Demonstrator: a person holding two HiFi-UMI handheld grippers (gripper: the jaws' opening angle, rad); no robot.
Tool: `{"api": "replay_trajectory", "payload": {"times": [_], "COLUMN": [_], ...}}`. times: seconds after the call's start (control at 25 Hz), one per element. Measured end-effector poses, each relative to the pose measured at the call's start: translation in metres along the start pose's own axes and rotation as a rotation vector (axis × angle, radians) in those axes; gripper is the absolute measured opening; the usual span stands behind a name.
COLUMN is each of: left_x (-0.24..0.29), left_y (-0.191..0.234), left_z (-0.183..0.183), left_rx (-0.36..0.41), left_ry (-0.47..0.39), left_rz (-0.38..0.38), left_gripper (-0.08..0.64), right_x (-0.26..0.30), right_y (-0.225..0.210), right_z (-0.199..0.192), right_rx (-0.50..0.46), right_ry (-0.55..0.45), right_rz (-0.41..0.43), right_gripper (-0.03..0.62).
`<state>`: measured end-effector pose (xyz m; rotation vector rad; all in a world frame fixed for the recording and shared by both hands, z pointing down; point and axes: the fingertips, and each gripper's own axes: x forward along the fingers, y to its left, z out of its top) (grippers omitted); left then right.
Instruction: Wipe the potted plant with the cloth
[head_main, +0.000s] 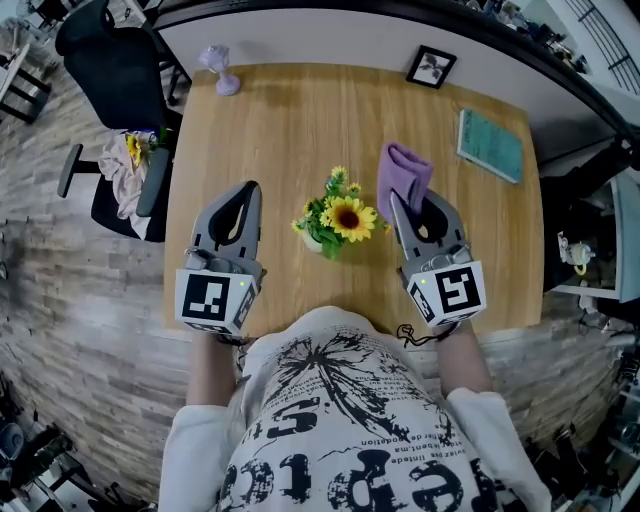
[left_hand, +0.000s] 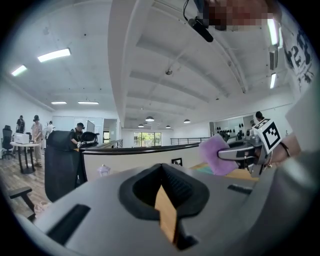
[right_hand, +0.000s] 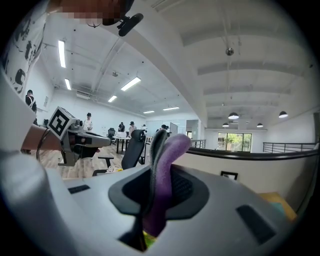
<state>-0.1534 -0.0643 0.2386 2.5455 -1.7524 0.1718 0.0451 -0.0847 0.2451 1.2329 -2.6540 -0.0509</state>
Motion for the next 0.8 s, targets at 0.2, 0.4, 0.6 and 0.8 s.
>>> {"api": "replay_trajectory", "payload": {"times": [0.2, 0.4, 0.6, 0.8], "left_x": [0.0, -0.002, 0.0, 0.002], "left_y": [0.005, -0.003, -0.007, -0.008], "left_z": [0.0, -0.002, -0.004, -0.004], "left_rx": [-0.014, -0.021, -0.033, -0.047], "left_ry": [0.001, 0.009, 0.015, 0.025], "left_rz": [0.005, -0.014, -0.022, -0.016], "left_gripper": [0.003, 0.003, 0.003, 0.003], "right_x": [0.0, -0.005, -0.006, -0.007], "right_y": [-0.001, -0.004, -0.005, -0.007], "right_z": [0.004, 0.004, 0.004, 0.006], "right_rx": [0.006, 0.003, 0.001, 0.002], "right_ry": [-0.006, -0.005, -0.003, -0.005], "right_rz": [-0.017, -0.041, -0.047, -0.05], "right_gripper": [0.063, 0.063, 0.063, 0.063]}}
